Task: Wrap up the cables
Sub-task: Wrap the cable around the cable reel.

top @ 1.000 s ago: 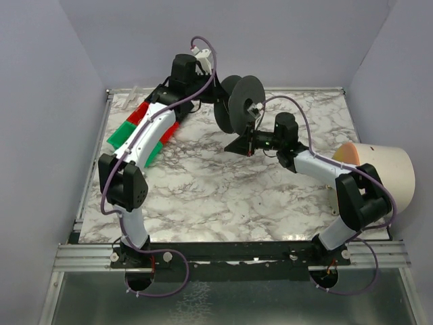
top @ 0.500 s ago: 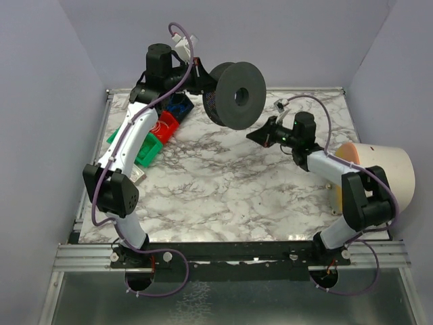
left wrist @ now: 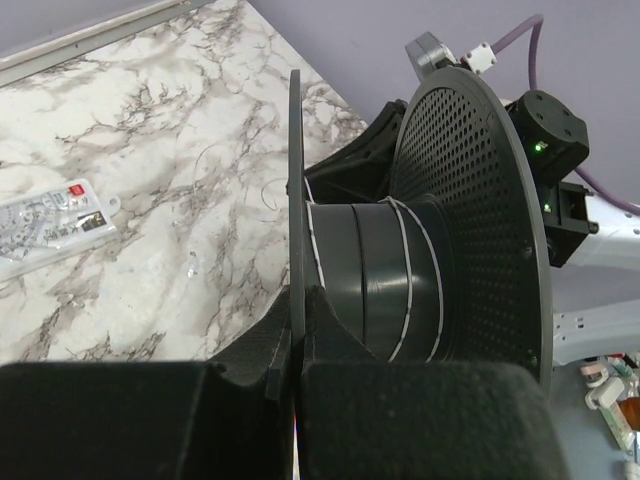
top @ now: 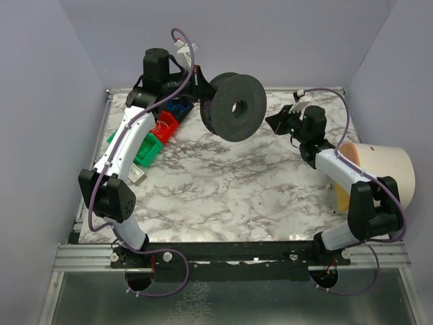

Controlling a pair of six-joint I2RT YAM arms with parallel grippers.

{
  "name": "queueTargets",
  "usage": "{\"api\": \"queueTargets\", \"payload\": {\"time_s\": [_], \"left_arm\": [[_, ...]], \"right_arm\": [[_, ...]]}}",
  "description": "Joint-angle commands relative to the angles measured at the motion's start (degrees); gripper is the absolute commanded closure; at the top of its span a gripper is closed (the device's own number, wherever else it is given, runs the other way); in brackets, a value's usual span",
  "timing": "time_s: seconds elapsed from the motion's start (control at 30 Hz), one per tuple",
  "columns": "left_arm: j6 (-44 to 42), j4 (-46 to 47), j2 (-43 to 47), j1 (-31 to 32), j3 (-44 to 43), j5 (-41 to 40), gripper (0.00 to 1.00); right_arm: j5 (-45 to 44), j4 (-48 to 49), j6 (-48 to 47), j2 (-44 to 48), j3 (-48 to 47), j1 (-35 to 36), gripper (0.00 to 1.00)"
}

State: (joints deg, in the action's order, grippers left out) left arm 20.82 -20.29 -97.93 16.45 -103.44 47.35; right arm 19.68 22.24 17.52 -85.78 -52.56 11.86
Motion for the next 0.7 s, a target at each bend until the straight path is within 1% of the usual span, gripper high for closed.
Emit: {"api": "queueTargets", "payload": {"time_s": [0.0, 0.23, 0.4, 0.5, 0.6, 0.67], "left_arm": [[-0.26, 1.26, 4.10, -0.07, 0.86, 5.34, 1.00], [-0.92, 0.89, 4.36, 0.92, 2.80, 8.66, 1.00], [-3.44, -1.37, 4.51, 1.51, 4.23, 10.54, 1.00], [-8.27, -6.94, 3.80, 2.26, 3.08, 9.28, 1.00], [-17.72, -16.54, 2.68, 4.22, -0.55, 3.07, 1.00], [-21.18, -20.07, 2.25, 5.24, -1.59, 0.03, 1.00]], "right_arm": [[-9.19, -3.17, -4.85, 0.43, -1.29, -0.52, 0.99], [-20.79, -1.30, -10.31, -1.89, -3.62, -0.52, 1.00], [-24.41, 0.38, -12.44, -3.19, -5.54, -0.69, 1.00], [-25.20, 0.72, -12.64, -4.17, -6.87, -1.26, 1.00], [-23.67, 0.68, -11.97, -4.66, -8.32, -2.88, 1.00], [-21.00, 0.18, -11.83, -4.67, -9.39, -4.20, 1.00]]}}
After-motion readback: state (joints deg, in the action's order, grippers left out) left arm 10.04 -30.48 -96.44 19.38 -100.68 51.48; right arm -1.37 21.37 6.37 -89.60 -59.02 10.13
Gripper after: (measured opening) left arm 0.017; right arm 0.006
